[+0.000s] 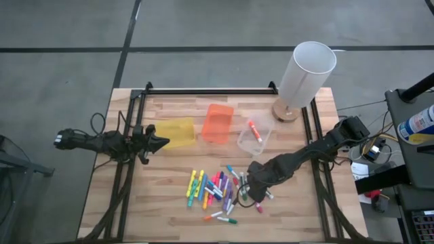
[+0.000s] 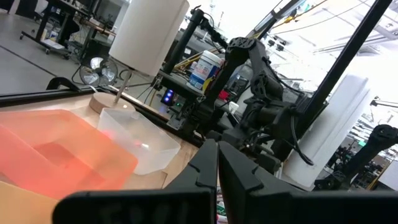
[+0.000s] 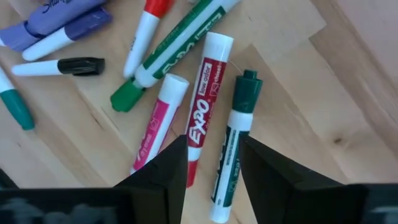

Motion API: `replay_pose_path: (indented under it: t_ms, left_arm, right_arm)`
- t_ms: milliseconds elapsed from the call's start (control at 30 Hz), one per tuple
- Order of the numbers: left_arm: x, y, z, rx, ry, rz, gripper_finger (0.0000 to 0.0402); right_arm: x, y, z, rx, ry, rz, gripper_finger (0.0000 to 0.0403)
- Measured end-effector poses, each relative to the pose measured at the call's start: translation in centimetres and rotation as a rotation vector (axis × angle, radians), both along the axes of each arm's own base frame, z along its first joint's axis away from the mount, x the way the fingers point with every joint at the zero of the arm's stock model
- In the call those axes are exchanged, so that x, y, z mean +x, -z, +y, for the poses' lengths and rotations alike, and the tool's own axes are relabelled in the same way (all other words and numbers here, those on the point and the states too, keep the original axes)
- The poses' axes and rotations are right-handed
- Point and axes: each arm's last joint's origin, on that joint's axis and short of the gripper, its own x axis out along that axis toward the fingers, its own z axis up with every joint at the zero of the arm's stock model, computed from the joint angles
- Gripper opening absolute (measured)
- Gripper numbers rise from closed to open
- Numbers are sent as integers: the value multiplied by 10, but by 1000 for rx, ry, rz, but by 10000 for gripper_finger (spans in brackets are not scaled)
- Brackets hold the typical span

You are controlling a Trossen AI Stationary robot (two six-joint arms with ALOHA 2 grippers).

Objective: Pick & Place Markers
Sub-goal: Put the dark green marker pen into the transparent bin

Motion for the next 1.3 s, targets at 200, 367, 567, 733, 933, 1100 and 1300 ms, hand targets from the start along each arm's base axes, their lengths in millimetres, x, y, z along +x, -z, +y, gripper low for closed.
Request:
replay_pose_path:
  t_ms: [200,367,567,733,933,1100,1300]
  left_arm:
    - [0,0,0,1,0,5,9]
    - [0,0,0,1,-1,5,9]
    - [0,1,0,1,-1,6,9]
    - [0,1,0,1,-2,6,9]
    - [0,1,0,1,-2,7,9]
    - [0,1,0,2,-2,9,9]
    - [1,2,0,6,-8,20,9]
  right_arm:
    - [-6,12,-1,0,19,17,132]
    - [-7,19,-1,12,20,-6,134]
    - [-13,30,0,23,34,-13,134]
    - [-16,34,-1,23,47,2,129]
    - [-20,45,-2,7,45,36,129]
    - [-20,57,-1,10,22,71,126]
    - [-18,56,-2,-3,-2,79,93]
